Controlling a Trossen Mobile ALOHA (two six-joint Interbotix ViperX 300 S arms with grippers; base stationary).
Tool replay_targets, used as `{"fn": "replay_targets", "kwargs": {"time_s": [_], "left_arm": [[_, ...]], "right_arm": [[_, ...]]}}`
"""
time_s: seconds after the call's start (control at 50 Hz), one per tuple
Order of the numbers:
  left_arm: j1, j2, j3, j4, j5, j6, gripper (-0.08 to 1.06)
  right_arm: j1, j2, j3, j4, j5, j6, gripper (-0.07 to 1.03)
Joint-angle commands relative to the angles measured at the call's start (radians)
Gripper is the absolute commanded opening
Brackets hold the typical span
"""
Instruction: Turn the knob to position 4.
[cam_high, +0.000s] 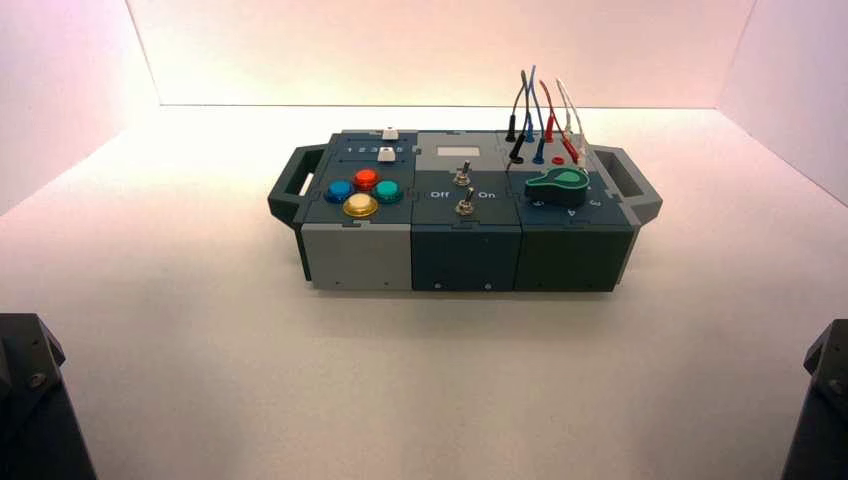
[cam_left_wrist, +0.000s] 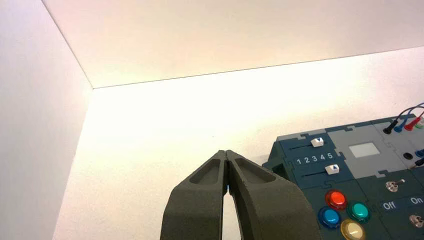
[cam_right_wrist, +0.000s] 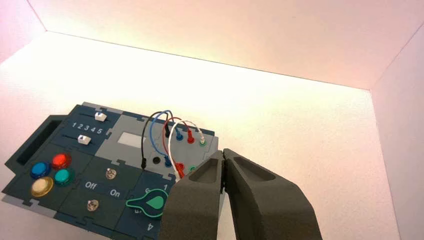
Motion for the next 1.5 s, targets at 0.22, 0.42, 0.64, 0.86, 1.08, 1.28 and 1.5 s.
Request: {"fn": "replay_targets", "kwargs": {"time_s": [0.22, 0.42, 0.64, 0.86, 1.08, 1.28, 1.5], "left_arm": [[-0.011, 0.021, -0.012, 0.002, -0.031, 0.008, -0.03], [-0.052, 0.043, -0.017, 0.0, -0.017, 0.012, -0.03], [-0.166, 0.137, -0.075, 0.002, 0.077, 0.011, -0.03], [-0.247, 0.239, -0.213, 0.002, 0.29, 0.015, -0.03], [-0.258, 0.298, -0.339, 0.005, 0.459, 0.044, -0.03], [-0.258, 0.347, -0.407, 0.005, 0.592, 0.066, -0.03], [-0.281, 0.439, -0.483, 0.005, 0.727, 0.089, -0.03]], "right_arm": [[-0.005, 0.008, -0.029, 0.0, -0.014, 0.0, -0.02], [-0.005, 0.008, -0.029, 0.006, -0.005, 0.002, -0.02], [-0.005, 0.035, -0.037, 0.006, 0.026, 0.002, -0.02], [-0.005, 0.106, -0.049, 0.008, 0.072, 0.003, -0.02], [-0.005, 0.202, -0.077, 0.009, 0.135, 0.005, -0.02], [-0.005, 0.267, -0.12, 0.012, 0.225, 0.005, -0.02], [-0.005, 0.278, -0.17, 0.014, 0.322, 0.005, -0.02]]}}
